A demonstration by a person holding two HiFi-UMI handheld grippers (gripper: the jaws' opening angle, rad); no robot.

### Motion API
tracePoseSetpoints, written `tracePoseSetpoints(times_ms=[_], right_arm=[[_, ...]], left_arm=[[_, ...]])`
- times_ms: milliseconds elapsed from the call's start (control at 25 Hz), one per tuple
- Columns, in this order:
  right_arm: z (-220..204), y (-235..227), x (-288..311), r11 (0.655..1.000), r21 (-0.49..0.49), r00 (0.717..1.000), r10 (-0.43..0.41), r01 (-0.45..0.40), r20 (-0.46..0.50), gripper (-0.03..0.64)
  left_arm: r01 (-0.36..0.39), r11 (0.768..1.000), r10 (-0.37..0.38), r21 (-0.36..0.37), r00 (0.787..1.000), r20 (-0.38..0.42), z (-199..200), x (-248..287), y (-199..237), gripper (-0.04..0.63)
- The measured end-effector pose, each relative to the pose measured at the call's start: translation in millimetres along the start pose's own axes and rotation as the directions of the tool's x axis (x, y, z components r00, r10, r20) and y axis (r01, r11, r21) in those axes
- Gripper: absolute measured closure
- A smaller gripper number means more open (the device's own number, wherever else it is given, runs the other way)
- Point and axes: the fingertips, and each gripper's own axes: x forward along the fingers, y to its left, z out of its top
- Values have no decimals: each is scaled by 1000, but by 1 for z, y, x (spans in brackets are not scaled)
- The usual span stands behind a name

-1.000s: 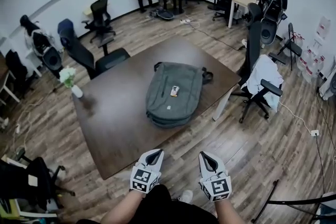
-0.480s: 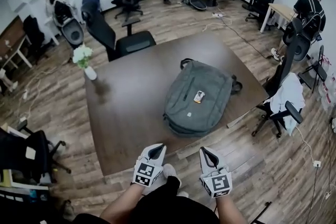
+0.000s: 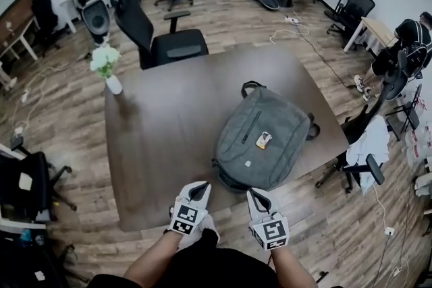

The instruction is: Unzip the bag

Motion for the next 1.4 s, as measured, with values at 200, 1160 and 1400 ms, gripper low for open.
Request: tracePoseSetpoints(times_ms=[200,1160,1400], right_arm=[[-3,-3,24,995,-87,996,49,-56,-79,614],[-30,-22,89,958,-77,949,261,-278,-176,612],[-37,-27,88,946,-46,933,308,-321,-186,612]], left_arm=[[-13,999,14,-37,1000,4,-7,14,19,578],[-83,988,102,128,984,-145,-33,66,34,578],[-64,973,112,222,971,-211,-47,86,35,483]])
